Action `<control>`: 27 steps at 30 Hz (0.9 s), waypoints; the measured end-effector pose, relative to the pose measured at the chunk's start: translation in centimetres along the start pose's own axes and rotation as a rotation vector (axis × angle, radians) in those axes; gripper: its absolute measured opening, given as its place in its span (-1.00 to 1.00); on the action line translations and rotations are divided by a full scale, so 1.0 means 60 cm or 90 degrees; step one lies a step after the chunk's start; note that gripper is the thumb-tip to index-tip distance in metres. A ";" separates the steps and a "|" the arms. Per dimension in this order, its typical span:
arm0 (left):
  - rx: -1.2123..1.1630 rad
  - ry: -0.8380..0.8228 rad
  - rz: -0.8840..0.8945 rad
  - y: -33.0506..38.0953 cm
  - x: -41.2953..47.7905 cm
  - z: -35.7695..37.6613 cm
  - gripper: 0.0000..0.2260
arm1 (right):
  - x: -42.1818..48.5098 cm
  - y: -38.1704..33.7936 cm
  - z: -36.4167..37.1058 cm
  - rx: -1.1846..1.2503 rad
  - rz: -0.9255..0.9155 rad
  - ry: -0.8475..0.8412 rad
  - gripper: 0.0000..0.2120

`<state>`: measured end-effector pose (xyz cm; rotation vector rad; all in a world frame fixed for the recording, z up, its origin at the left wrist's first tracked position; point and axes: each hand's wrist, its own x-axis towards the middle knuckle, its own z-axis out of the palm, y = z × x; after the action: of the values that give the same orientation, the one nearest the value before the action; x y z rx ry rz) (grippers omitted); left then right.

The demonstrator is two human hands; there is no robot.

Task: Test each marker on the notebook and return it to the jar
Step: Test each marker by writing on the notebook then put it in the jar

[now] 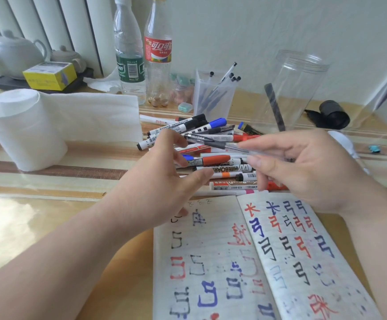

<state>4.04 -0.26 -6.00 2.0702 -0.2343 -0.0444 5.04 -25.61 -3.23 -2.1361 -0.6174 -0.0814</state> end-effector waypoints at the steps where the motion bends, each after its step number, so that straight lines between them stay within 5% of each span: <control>1: -0.003 -0.004 0.000 0.001 -0.001 0.000 -0.56 | -0.001 -0.001 -0.002 0.080 -0.007 0.005 -0.76; 7: -0.039 0.008 0.014 0.010 -0.002 0.009 -0.53 | 0.010 -0.005 0.004 0.269 0.082 0.083 -0.87; 12: 0.024 -0.010 0.084 0.005 -0.001 0.010 -0.98 | 0.014 -0.014 0.021 0.420 0.116 0.070 -0.86; 15: 0.035 -0.045 0.095 0.003 -0.003 0.013 -0.83 | 0.017 -0.024 0.039 0.556 0.096 0.081 -0.87; 20: -0.152 -0.160 0.079 0.007 -0.009 0.028 -0.85 | 0.017 -0.025 0.087 0.350 0.100 0.068 -0.90; 27: -0.162 -0.191 0.100 0.016 -0.008 0.019 -0.80 | 0.020 -0.027 0.096 0.442 0.109 0.064 -0.85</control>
<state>3.27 -1.63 -5.74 1.7808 -0.5456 -0.2758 4.41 -19.87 -5.21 -1.4896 -0.3309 0.1081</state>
